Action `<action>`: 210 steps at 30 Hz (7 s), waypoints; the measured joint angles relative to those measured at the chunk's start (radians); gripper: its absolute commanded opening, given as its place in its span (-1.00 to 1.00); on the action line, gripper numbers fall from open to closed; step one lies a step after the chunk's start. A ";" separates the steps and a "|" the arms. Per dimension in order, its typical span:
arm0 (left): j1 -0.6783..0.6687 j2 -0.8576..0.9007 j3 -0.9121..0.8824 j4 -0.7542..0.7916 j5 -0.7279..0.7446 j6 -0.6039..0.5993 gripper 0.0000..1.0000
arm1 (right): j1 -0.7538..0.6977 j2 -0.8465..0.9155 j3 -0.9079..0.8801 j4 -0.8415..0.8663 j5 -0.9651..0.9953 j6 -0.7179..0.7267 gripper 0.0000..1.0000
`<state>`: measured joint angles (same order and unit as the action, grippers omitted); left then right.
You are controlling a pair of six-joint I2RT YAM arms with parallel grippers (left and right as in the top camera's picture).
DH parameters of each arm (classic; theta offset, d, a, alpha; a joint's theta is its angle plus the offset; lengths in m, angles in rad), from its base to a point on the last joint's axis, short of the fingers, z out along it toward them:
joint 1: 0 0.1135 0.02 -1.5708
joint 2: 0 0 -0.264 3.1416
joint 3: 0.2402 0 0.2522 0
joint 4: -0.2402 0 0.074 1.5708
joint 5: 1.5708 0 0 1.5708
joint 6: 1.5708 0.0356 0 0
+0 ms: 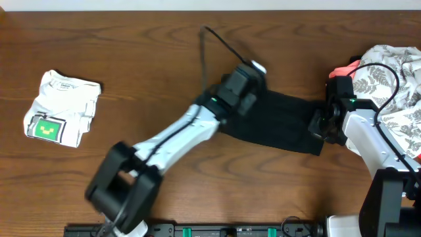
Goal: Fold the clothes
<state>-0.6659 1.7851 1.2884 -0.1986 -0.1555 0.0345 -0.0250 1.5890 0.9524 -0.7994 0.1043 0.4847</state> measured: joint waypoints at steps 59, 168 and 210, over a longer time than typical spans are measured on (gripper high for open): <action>0.473 0.162 -0.105 0.135 0.514 0.095 0.29 | 0.161 0.128 -0.001 0.257 -0.219 -0.250 -0.69; 0.656 -0.063 -0.370 -0.314 0.037 -0.374 0.39 | 0.406 0.113 0.137 0.440 -0.550 -0.417 -0.09; 0.696 -0.068 -0.378 -0.314 0.012 -0.431 0.39 | 0.628 0.372 0.133 0.718 -0.649 -0.332 -0.51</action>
<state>0.0299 1.7168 0.9100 -0.5121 -0.1432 -0.3965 0.6025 1.9614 1.0851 -0.0814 -0.5449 0.1528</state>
